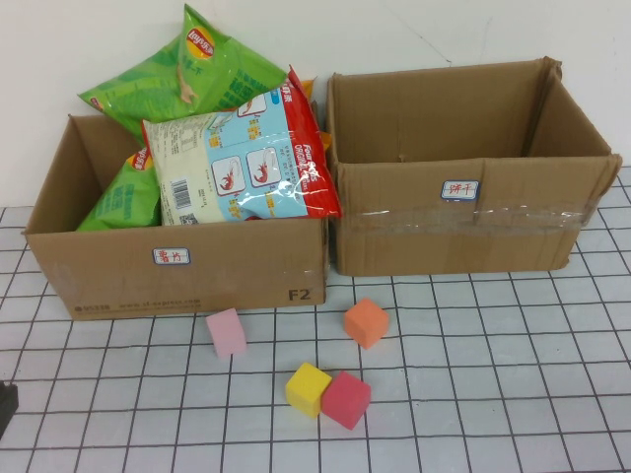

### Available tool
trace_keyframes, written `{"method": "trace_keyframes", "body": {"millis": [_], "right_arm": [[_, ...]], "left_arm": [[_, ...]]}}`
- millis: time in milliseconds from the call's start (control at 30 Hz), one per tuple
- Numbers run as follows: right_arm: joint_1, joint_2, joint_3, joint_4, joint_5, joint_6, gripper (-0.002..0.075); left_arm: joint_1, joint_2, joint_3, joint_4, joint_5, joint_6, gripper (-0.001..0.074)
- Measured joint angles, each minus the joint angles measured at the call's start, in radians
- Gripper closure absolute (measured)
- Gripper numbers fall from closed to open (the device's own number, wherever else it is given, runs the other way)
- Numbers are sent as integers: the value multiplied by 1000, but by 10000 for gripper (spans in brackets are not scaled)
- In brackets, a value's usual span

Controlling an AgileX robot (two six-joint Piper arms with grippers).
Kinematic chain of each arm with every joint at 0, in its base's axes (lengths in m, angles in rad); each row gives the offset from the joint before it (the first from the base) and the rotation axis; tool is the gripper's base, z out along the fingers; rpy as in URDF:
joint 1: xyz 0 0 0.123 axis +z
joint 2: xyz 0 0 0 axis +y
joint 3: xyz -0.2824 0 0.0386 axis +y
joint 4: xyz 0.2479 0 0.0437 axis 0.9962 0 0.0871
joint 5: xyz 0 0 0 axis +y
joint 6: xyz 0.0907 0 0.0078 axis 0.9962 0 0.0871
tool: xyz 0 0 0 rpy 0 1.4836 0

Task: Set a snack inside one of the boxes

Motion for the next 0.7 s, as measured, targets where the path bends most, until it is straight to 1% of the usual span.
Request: {"method": "trace_keyframes", "body": {"millis": [100, 167, 233, 267, 367, 533, 600, 700], "right_arm": [[0, 0, 0, 0, 1, 0, 727], [0, 0, 0, 0, 1, 0, 727], [0, 0, 0, 0, 1, 0, 727], [0, 0, 0, 0, 1, 0, 727], [0, 0, 0, 0, 1, 0, 727], [0, 0, 0, 0, 1, 0, 727], [0, 0, 0, 0, 1, 0, 727], [0, 0, 0, 0, 1, 0, 727]], "left_arm": [[7, -4, 16, -38, 0, 0, 736], [27, -15, 25, -158, 4, 0, 736], [72, -44, 29, -300, 15, 11, 736], [101, -67, 29, -341, 15, 28, 736], [198, -144, 29, -451, 20, 131, 736], [352, -266, 61, -611, -1, 368, 736], [392, -292, 108, -630, -38, 433, 736], [422, -318, 222, -669, -130, 532, 736]]}}
